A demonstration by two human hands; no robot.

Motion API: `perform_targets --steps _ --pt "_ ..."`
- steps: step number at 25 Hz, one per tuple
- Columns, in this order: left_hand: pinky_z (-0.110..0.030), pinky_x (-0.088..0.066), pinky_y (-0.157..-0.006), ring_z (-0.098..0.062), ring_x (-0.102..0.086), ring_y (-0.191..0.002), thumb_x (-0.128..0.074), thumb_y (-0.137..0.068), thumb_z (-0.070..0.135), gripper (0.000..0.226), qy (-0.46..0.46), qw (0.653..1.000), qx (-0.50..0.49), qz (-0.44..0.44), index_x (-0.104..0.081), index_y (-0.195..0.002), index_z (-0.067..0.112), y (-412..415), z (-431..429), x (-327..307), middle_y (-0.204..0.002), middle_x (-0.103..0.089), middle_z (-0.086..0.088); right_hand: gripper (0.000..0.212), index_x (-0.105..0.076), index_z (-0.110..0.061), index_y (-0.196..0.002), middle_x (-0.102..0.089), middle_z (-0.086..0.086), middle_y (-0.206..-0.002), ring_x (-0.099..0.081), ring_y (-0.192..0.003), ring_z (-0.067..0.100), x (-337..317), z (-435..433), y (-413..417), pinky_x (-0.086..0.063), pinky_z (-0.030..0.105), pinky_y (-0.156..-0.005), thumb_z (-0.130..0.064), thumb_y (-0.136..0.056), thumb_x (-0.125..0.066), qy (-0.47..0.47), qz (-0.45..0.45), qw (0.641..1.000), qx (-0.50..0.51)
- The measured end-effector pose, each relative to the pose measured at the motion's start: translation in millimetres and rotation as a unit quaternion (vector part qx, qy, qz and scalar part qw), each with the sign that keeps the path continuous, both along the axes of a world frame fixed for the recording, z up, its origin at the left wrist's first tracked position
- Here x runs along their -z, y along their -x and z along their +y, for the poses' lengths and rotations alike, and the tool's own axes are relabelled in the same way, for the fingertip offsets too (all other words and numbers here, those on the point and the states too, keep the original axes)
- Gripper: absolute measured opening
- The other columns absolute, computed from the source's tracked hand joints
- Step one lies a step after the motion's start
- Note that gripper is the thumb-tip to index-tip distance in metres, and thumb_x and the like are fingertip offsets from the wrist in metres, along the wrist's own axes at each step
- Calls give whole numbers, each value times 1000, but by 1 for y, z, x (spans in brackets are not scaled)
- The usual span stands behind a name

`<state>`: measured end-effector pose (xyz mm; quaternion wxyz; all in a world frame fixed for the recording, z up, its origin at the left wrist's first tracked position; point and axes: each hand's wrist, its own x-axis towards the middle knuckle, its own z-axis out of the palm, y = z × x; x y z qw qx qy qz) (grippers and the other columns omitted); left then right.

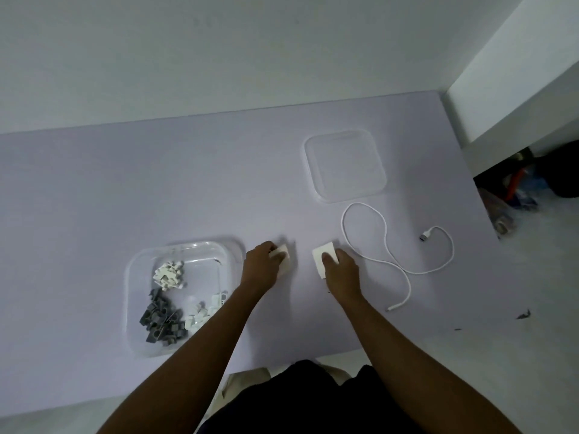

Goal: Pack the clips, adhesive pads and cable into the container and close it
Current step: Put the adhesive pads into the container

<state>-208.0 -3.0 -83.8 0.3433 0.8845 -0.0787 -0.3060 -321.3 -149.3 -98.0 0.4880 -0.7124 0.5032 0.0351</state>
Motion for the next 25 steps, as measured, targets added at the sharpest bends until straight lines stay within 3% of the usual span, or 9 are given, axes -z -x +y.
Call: perform_targets --steps 2,4,7,11,14,17,20,23,25 --pt "-24 -48 -52 -22 -67 -73 -59 -95 27 16 80 997 -17 6 -64 -98 12 -9 15 -26 -87 -67 -3 22 -61 -9 -103 -68 14 -94 -72 -60 32 -28 16 -20 -47 31 -45 -27 -97 -52 -80 -61 995 27" --pt "-20 -44 -40 -19 -69 -59 -59 -96 26 14 123 991 -42 -12 -64 -98 13 -24 46 -50 -84 -69 -2 17 -61 -10 -105 -69 12 -92 -68 -50 28 -55 40 -42 -43 29 -42 -24 -97 -54 -109 -102 989 2" --pt "-25 -44 -35 -15 -67 -49 -63 -94 20 11 122 987 -102 -33 -65 -96 9 -50 111 -59 -78 -71 -7 16 -65 -5 -104 -71 18 -90 -67 -54 28 -78 87 -75 -45 29 -45 -16 -92 -61 -163 -134 976 -47" --pt "-29 -56 -47 -20 -72 -57 -63 -93 12 16 71 984 -162 33 -61 -106 2 -71 190 -37 -88 -72 -15 19 -67 1 -102 -74 21 -88 -74 -66 32 -78 155 -102 -59 38 -63 -10 -88 -61 -234 -90 965 -71" --pt "-40 -62 -62 -25 -74 -63 -61 -93 7 15 57 974 -197 92 -60 -105 -2 -71 212 -14 -87 -73 -17 17 -63 4 -103 -73 24 -94 -76 -74 30 -60 194 -105 -62 43 -80 -4 -90 -56 -273 -43 961 -23" --pt "-44 -62 -67 -28 -74 -63 -60 -91 5 16 53 966 -221 125 -61 -103 -4 -74 219 -2 -81 -73 -17 14 -61 2 -104 -70 24 -103 -76 -78 32 -49 224 -108 -62 40 -77 -3 -92 -56 -311 -22 949 48" --pt "-33 -60 -58 -24 -72 -61 -59 -90 7 11 31 971 -205 116 -61 -98 1 -78 217 -3 -85 -73 -16 13 -55 4 -106 -66 28 -108 -75 -83 35 -44 234 -117 -62 36 -68 0 -94 -54 -340 -15 929 147" --pt "-29 -44 -65 -22 -60 -77 -60 -89 15 10 -55 988 -132 51 -61 -95 7 -82 218 -3 -95 -67 -8 23 -49 3 -118 -64 30 -111 -72 -79 32 -45 238 -124 -60 35 -64 5 -96 -44 -357 -16 907 222" --pt "-29 -39 -71 -25 -57 -86 -60 -89 16 18 -71 990 -113 46 -63 -102 5 -81 216 -1 -103 -66 -12 29 -49 3 -124 -63 30 -113 -69 -82 33 -45 240 -127 -60 38 -67 5 -96 -41 -359 -19 900 248"
